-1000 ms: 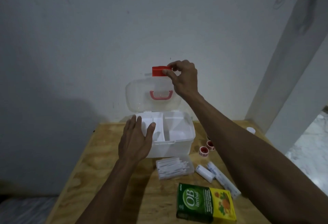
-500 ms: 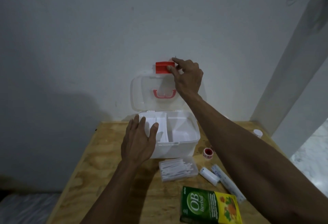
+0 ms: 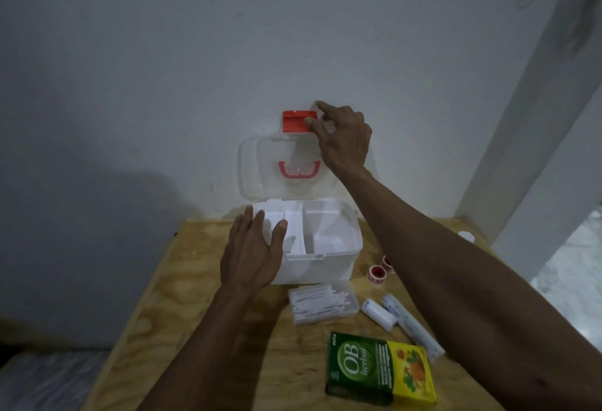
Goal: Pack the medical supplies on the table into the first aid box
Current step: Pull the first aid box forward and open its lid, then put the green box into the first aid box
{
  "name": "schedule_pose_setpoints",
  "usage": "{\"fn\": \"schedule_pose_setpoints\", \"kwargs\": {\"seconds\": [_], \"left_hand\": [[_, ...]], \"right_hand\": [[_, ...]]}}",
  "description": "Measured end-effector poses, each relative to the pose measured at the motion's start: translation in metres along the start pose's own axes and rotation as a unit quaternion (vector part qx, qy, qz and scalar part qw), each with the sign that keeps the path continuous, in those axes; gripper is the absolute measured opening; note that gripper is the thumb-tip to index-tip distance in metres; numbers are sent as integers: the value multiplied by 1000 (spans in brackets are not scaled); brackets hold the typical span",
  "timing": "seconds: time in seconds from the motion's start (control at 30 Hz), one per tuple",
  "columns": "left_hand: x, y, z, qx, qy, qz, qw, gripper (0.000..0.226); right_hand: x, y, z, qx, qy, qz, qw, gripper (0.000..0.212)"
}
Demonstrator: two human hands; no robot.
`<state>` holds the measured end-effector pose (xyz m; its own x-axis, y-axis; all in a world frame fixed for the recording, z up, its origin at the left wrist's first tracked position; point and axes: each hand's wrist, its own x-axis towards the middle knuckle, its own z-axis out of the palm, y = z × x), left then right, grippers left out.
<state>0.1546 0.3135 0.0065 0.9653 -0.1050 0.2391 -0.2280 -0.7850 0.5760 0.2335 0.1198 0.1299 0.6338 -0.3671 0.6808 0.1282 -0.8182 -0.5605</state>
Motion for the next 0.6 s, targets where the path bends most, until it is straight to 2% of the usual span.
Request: {"fn": "schedule_pose_setpoints", "kwargs": {"seconds": [0.33, 0.6], "left_hand": [[-2, 3, -6, 7, -13, 10, 1000, 71], [0, 2, -9, 20, -14, 18, 1000, 68]], "right_hand": [[-47, 3, -41, 74, -13, -6, 997, 42], [-135, 11, -111, 112, -119, -8, 987, 40]]}}
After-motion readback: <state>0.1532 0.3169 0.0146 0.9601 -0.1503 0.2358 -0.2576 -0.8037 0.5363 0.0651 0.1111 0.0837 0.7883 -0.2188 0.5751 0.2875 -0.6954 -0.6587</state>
